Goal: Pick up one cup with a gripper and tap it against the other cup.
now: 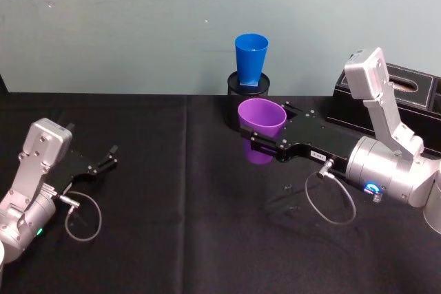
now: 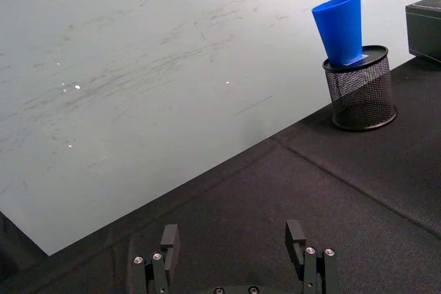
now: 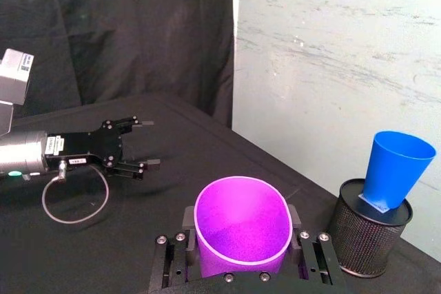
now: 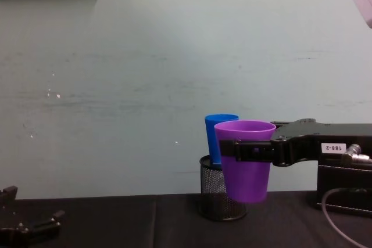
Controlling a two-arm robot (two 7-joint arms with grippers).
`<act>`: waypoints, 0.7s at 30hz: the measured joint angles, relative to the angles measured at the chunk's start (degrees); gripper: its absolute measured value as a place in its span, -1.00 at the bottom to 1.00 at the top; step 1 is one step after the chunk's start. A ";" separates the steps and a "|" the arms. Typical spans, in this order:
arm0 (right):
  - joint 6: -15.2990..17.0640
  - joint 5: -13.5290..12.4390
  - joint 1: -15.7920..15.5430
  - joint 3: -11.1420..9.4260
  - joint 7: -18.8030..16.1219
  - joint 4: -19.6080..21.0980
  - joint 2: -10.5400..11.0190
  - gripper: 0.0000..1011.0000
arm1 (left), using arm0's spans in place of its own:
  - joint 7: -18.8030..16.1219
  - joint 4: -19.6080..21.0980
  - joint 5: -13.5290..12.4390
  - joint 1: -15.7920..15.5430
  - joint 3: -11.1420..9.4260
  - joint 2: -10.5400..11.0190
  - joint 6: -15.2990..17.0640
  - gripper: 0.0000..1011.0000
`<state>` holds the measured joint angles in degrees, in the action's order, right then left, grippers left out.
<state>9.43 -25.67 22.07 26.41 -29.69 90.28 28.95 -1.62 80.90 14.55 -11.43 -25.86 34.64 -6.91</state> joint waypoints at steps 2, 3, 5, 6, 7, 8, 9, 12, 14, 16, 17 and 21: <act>0.00 0.00 0.00 0.00 0.00 0.00 0.00 0.45 | 0.00 0.00 0.00 0.00 0.00 0.00 0.00 1.00; 0.00 0.00 0.00 0.00 0.00 0.00 0.00 0.45 | 0.00 0.00 0.00 0.00 0.00 0.00 0.00 1.00; 0.00 0.00 0.00 0.00 0.00 0.00 0.00 0.45 | 0.00 0.00 0.00 0.00 0.00 0.00 0.00 1.00; 0.00 0.00 0.00 0.00 0.00 0.00 0.00 0.45 | 0.00 0.00 0.00 0.00 0.00 0.00 0.00 1.00; 0.00 0.00 0.00 0.00 0.00 0.00 0.00 0.45 | 0.00 0.00 0.00 0.00 0.00 0.00 0.00 1.00; 0.00 0.00 0.00 0.00 0.00 0.00 0.00 0.45 | 0.00 0.00 0.00 0.00 0.00 0.00 0.00 1.00; 0.00 0.00 0.00 0.00 0.00 0.00 0.00 0.45 | 0.00 0.00 0.00 0.00 0.00 0.00 0.00 1.00; 0.00 0.00 0.00 0.00 0.00 0.00 0.00 0.45 | 0.00 0.00 0.00 0.00 0.00 0.00 0.00 1.00; 0.00 0.00 0.00 0.00 0.00 0.00 0.00 0.45 | 0.00 0.00 0.00 0.00 0.00 0.00 0.00 1.00; 0.00 0.00 0.00 0.00 0.00 0.00 0.00 0.45 | 0.00 0.00 0.00 0.00 0.00 0.00 0.00 1.00; 0.00 0.00 0.00 0.00 0.00 0.00 0.00 0.45 | 0.00 0.00 0.00 0.00 0.00 0.00 0.00 1.00; 0.00 0.00 0.00 0.00 0.00 0.00 0.00 0.45 | 0.00 0.00 0.00 0.00 0.00 0.00 0.00 1.00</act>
<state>9.43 -25.67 22.08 26.41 -29.69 90.28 28.96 -1.62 80.90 14.55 -11.43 -25.86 34.64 -6.91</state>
